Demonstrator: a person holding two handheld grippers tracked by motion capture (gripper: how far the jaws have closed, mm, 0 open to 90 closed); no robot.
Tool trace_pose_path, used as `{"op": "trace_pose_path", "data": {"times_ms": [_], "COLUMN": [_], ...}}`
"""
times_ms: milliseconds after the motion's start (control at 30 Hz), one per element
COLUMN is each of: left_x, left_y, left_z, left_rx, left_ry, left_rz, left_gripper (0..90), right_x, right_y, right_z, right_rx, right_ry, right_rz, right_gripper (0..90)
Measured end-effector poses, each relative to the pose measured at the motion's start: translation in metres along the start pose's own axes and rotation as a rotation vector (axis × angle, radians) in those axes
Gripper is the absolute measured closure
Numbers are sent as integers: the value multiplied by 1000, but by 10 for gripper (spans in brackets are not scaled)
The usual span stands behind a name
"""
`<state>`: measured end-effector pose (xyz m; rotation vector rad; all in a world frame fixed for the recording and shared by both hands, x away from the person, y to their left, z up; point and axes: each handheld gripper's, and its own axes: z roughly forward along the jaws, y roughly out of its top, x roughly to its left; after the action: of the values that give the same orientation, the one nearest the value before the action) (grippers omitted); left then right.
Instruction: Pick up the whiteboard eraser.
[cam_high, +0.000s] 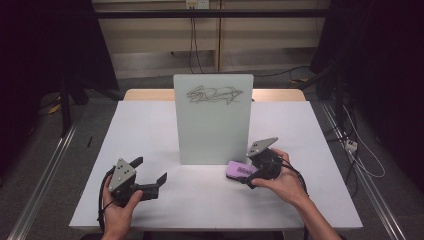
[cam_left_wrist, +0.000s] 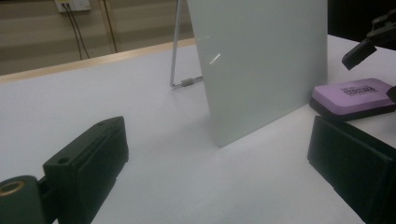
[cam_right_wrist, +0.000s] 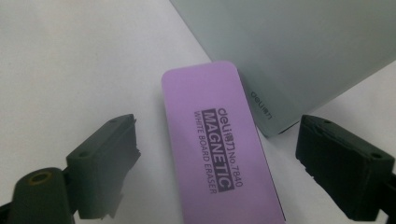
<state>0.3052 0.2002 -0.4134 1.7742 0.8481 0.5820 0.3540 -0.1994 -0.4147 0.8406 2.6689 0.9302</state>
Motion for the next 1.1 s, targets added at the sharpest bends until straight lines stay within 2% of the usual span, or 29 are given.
{"op": "trace_pose_path", "data": {"times_ms": [200,267,400,467,867,1100], "left_x": [0,0,-1,-2,-1,1], "left_y": [-1,-1,-1,-1,-1,-2], "left_z": [0,1,2,2,2,0], "left_rx": [3,8,14,18,17,12], "left_ry": [-6,-16,-23,-25,-22,-5], "left_rz": [-3,-10,2,1,-3,-14], "left_gripper": [50,50,50,50,50,50], "right_x": [-1,-1,-2,-3,-6,-7], "right_y": [0,0,0,0,4,3], "right_z": [8,10,11,11,14,14], "right_rx": [24,33,34,37,86,111], "right_ry": [28,21,5,15,35,29], "right_rz": [-22,-30,-36,-36,-70,-83], "right_gripper": [192,188,198,214,307,316]}}
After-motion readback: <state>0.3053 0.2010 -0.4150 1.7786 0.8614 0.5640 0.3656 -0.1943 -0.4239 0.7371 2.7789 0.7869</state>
